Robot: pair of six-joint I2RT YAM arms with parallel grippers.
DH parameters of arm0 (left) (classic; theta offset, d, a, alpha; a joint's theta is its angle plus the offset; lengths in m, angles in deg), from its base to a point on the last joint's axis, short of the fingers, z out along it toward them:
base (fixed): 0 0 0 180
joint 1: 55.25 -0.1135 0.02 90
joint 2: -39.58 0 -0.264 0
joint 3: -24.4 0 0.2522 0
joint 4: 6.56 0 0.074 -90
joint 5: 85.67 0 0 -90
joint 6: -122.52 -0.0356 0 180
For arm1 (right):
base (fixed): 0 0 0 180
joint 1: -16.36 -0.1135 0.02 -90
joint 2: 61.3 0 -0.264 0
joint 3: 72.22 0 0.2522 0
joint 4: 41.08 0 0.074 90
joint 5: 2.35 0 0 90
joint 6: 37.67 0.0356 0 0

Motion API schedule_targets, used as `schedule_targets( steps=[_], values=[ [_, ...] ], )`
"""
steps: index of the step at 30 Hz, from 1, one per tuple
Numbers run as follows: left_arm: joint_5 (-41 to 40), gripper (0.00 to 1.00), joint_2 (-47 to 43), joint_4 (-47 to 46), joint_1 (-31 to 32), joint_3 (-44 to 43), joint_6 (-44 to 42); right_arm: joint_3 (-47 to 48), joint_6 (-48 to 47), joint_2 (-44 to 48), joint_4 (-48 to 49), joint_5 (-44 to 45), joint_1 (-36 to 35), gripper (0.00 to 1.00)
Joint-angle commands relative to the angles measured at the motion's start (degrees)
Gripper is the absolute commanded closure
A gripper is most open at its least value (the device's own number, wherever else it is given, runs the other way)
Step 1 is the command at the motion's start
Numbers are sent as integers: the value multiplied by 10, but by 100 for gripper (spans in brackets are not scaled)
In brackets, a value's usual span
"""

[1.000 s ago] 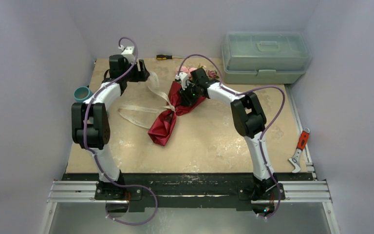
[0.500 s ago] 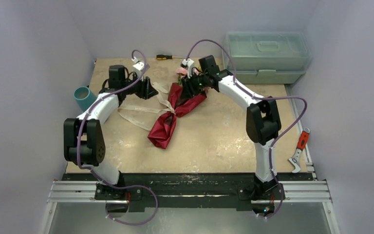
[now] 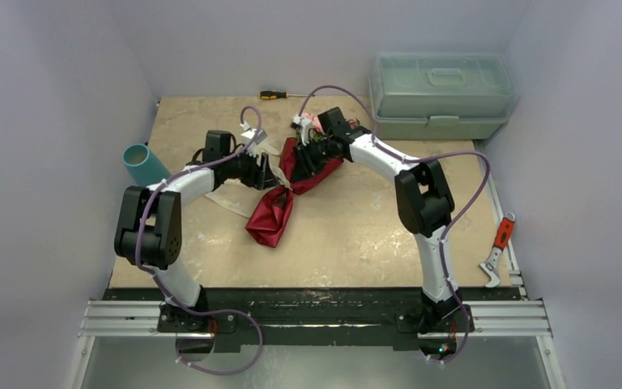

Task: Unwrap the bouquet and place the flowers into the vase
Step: Untie the ribbon from the wrapping paper.

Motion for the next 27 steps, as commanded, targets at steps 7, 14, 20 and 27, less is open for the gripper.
schedule_targets(
  steps=[7,14,20,27],
  values=[
    [-6,55,43,-39,-4,27,92,-7,25,-28,40,-9,-14,67],
    [-3,64,62,-39,-4,16,95,-5,23,-53,60,10,-24,67],
    [-9,75,67,-36,-3,13,90,-2,16,-65,62,49,-27,68],
    [-27,90,78,-18,-4,9,78,0,4,-69,52,107,-30,69]
  ],
)
